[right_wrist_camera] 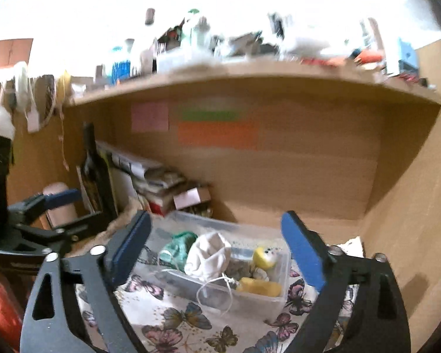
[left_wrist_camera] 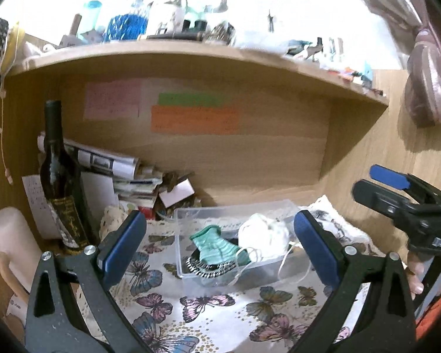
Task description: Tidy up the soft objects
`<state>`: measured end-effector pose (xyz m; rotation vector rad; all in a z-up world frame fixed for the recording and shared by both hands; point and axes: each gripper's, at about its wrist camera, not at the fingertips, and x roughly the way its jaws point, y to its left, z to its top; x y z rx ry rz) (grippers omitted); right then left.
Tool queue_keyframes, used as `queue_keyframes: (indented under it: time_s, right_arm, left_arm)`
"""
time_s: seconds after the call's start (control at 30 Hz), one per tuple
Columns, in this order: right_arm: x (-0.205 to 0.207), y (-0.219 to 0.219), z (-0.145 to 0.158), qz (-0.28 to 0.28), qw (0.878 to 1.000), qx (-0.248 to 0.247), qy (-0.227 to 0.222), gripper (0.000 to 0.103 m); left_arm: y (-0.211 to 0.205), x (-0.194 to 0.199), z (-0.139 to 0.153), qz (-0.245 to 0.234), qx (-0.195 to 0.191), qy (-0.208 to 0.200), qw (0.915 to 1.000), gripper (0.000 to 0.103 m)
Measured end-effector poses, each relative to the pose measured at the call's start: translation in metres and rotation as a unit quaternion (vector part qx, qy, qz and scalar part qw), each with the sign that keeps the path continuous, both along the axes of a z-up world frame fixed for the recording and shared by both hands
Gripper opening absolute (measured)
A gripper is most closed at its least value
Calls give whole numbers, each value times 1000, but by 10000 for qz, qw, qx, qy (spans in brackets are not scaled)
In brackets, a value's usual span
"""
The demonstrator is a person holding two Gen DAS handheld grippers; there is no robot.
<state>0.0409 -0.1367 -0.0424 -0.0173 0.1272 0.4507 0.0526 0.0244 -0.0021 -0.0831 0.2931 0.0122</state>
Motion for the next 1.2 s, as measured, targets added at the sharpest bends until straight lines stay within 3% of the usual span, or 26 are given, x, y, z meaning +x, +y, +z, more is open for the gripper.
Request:
queue_keyframes:
  time_s: [0.03, 0.33, 1.2]
  right_arm:
    - [-5, -1, 1, -38, 10000, 33, -71, 103]
    - [-27, -9, 6, -107, 9993, 204, -298, 103]
    - [-27, -14, -1, -174, 9993, 271, -210, 103]
  left_arm:
    - [-1, -2, 2, -3, 8, -41, 10000, 102]
    - [-10, -24, 18, -19, 13, -335, 9994, 103]
    - [-13, -25, 19, 49, 14, -356, 9994, 103]
